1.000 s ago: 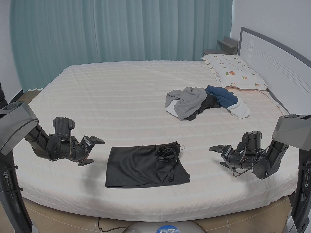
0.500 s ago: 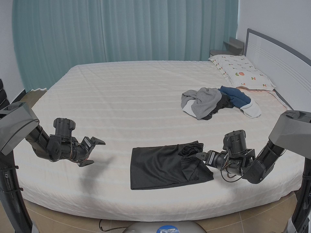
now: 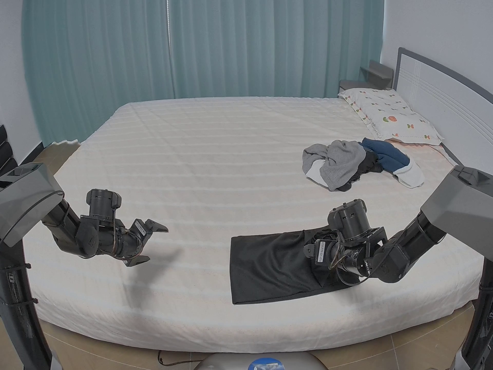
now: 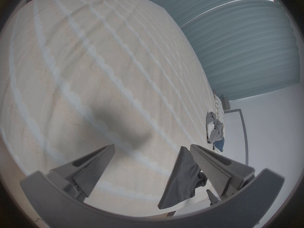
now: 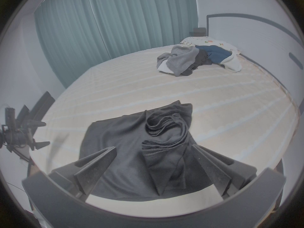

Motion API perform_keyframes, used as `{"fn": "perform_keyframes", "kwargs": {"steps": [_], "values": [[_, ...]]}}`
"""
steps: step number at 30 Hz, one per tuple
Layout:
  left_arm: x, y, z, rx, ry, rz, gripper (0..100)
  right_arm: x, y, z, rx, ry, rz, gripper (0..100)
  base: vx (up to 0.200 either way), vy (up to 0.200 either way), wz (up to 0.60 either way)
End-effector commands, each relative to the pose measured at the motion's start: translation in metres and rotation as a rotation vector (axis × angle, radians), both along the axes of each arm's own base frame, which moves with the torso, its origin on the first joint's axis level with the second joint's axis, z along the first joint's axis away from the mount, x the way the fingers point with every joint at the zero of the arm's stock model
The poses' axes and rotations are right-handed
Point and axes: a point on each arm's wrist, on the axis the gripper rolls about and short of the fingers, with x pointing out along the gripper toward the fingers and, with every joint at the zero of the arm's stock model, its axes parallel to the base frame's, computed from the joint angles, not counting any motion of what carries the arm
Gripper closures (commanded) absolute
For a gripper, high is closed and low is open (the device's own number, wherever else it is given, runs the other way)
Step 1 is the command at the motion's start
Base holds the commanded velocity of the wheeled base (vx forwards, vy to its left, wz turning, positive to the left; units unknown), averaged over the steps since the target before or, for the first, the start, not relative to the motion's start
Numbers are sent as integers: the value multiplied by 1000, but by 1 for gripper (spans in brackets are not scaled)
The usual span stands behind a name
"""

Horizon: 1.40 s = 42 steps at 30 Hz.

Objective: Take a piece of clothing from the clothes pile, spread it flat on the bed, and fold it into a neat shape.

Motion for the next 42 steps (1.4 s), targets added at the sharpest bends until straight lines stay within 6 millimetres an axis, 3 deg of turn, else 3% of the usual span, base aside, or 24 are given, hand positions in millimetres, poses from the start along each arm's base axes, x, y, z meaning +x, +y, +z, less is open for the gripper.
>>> {"fn": "perform_keyframes", "kwargs": {"steps": [1, 12, 15, 21, 22, 31, 38, 41, 42], "values": [[0, 0, -1, 0, 3, 1, 0, 4, 6, -12, -52, 23, 7, 0, 0, 0, 0], [0, 0, -2, 0, 5, -1, 0, 14, 6, -40, -133, 60, -6, 0, 0, 0, 0], [0, -1, -2, 0, 5, -2, 0, 18, -5, -46, -150, 80, -30, 0, 0, 0, 0], [0, -1, -2, 9, 1, -11, 0, 19, -35, -43, -156, 97, -98, 0, 0, 0, 0], [-1, 0, -2, 18, -1, -17, 0, 13, -50, -38, -140, 112, -130, 0, 0, 0, 0], [-2, -1, -4, 19, 3, -20, 0, -22, -91, -26, -72, 139, -150, 0, 0, 0, 0], [-2, -1, -4, 21, 3, -19, 0, -22, -110, -31, -42, 120, -184, 0, 0, 0, 0], [-2, -1, -4, 23, 3, -18, 0, -21, -111, -24, -20, 87, -179, 0, 0, 0, 0], [-2, -1, -4, 23, 3, -18, 0, -22, -110, -12, -2, 42, -176, 0, 0, 0, 0]]}}
